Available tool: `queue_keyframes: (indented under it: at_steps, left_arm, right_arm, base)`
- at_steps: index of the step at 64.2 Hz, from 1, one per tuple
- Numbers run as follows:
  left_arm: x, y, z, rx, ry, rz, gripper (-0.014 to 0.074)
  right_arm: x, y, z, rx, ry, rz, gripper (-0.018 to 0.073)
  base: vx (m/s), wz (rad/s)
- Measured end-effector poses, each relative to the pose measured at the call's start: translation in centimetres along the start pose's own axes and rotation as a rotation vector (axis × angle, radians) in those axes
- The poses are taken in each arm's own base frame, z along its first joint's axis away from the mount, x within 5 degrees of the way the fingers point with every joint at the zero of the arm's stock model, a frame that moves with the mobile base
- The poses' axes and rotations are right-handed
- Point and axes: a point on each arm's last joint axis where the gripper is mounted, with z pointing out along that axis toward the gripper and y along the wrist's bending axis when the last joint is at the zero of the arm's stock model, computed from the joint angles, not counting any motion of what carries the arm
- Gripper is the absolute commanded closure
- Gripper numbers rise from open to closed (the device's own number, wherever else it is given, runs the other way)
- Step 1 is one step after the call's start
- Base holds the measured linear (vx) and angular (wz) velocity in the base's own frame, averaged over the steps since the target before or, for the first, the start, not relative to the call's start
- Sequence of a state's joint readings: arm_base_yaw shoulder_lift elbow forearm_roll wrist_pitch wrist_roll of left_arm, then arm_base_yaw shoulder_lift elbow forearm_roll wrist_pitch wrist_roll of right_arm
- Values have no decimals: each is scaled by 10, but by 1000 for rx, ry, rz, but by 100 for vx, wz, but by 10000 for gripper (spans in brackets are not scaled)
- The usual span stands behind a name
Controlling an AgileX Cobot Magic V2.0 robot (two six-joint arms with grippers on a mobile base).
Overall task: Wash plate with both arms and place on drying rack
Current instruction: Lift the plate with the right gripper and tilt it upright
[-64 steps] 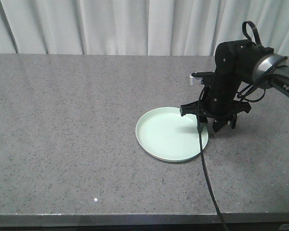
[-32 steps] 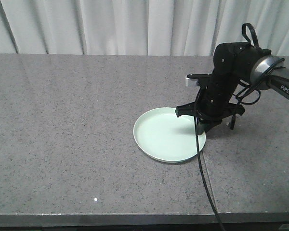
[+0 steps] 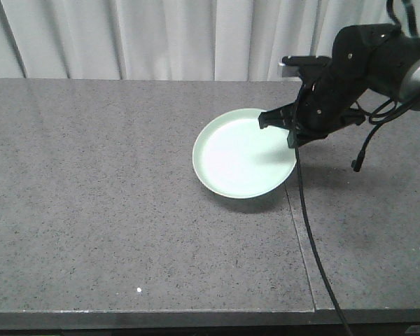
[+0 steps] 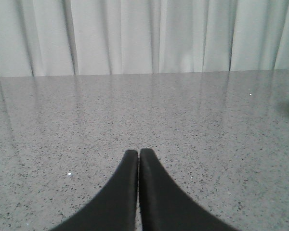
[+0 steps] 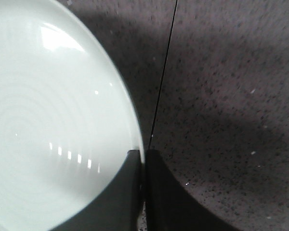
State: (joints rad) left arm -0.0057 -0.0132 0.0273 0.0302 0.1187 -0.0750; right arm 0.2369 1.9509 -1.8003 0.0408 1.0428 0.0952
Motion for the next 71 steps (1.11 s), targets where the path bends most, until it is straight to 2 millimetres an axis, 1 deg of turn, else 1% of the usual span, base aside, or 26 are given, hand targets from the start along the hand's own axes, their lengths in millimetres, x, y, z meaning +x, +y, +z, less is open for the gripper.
queue_keyframes:
  at_steps: [6,14,22,29,30,42,43,44,48,54,62,67,71]
  left_arm:
    - [0,0,0,0,0,0,602]
    - [0,0,0,0,0,0,602]
    - [0,0,0,0,0,0,602]
    - [0,0,0,0,0,0,602]
    - [0,0,0,0,0,0,602]
    - [0,0,0,0,0,0,602]
    - [0,0,0,0,0,0,602]
    - [0,0,0,0,0,0,602]
    - [0,0,0,0,0,0,602]
    - [0,0,0,0,0,0,602]
    - [0,0,0,0,0,0,602]
    - [0,0,0,0,0,0,602]
    - [0,0,0,0,0,0,602]
  right_arm:
    - [-3,-2,-23,23,-67,-21,569]
    - [-3,-5,-46,59,-136,-49,569]
    - [11,-6,-63,60,-238,-62,569]
    - [35,-8,-77,46,-347,-70,569]
    - [41,-9,-79,44,-359,-71,569]
    - [92,-12,-105,12,-590,-84,569]
    - [99,-13,-104,11,-595,-85,569]
    - [103,-13,-109,8,-621,-86,569]
    - [118,-14,-115,0,-689,-91,569]
    - [142,-17,-118,-7,-747,-98,569]
    - [170,-20,-113,-8,-770,-109,569]
    - [184,-21,-111,-10,-778,-111,569]
    - [191,-22,-110,-11,-782,-112,569]
  base:
    - [0,0]
    - [0,0]
    - [0,0]
    - [0,0]
    - [0,0]
    - [0,0]
    - [0,0]
    - [0,0]
    - [0,0]
    - [0,0]
    - [0,0]
    - [0,0]
    - [0,0]
